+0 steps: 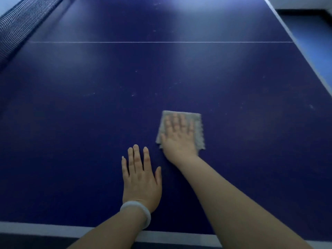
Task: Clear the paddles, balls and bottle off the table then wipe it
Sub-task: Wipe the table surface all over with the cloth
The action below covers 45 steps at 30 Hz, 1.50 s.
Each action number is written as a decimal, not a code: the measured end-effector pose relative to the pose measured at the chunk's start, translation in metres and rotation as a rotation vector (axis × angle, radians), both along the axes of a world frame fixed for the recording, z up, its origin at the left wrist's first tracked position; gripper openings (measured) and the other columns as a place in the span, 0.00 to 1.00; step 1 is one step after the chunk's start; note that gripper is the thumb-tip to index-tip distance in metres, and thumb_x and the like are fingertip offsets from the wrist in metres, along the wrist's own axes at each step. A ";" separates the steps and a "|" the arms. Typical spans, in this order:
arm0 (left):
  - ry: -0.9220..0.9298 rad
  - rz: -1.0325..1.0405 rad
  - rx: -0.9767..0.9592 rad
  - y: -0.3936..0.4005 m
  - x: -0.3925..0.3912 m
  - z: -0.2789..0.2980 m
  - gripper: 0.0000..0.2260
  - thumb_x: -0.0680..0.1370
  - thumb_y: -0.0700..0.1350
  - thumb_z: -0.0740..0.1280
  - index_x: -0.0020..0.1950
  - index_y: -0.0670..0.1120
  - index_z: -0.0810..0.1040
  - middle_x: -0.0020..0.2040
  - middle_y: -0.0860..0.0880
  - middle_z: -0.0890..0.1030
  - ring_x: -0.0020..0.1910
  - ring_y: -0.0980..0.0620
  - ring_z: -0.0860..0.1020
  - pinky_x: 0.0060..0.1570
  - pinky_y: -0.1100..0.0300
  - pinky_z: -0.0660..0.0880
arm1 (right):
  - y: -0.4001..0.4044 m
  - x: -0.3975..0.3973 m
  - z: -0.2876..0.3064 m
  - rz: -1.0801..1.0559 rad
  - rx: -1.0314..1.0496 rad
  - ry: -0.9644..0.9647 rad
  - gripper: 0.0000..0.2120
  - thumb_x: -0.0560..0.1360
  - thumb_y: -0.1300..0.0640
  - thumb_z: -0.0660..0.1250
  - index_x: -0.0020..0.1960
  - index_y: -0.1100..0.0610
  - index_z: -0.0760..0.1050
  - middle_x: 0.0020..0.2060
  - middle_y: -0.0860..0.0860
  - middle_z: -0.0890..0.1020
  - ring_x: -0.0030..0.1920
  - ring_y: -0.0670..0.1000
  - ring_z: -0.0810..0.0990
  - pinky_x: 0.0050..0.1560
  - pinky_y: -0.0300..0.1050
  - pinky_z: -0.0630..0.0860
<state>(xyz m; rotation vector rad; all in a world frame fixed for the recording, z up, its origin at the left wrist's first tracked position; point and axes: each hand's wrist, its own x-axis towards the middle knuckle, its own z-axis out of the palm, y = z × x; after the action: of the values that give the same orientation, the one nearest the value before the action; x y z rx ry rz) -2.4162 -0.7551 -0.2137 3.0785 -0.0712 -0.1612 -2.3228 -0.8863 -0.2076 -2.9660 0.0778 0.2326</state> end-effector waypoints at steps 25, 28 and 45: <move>0.000 -0.003 0.007 0.000 -0.001 0.000 0.33 0.78 0.60 0.30 0.80 0.45 0.41 0.80 0.41 0.40 0.79 0.44 0.38 0.76 0.44 0.39 | -0.035 -0.083 -0.002 0.152 -0.034 -0.038 0.29 0.81 0.42 0.37 0.80 0.50 0.40 0.79 0.51 0.41 0.78 0.52 0.36 0.77 0.58 0.36; 0.008 0.000 0.012 0.000 -0.001 0.002 0.35 0.77 0.60 0.30 0.80 0.44 0.42 0.80 0.41 0.41 0.79 0.43 0.39 0.76 0.43 0.40 | -0.091 -0.102 -0.003 0.019 -0.053 -0.048 0.30 0.79 0.41 0.34 0.79 0.49 0.39 0.79 0.49 0.43 0.77 0.48 0.35 0.76 0.54 0.33; 0.067 0.007 -0.110 0.000 0.002 0.013 0.32 0.81 0.58 0.46 0.80 0.42 0.50 0.80 0.39 0.46 0.79 0.42 0.42 0.77 0.43 0.41 | -0.158 -0.155 0.000 -0.424 -0.069 -0.073 0.30 0.79 0.41 0.36 0.79 0.50 0.42 0.79 0.49 0.47 0.79 0.49 0.42 0.78 0.56 0.41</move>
<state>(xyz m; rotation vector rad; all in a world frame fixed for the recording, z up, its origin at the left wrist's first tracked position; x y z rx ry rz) -2.4137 -0.7553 -0.2011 2.9609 -0.0634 -0.2512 -2.4778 -1.0441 -0.2075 -2.9287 0.7073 0.0657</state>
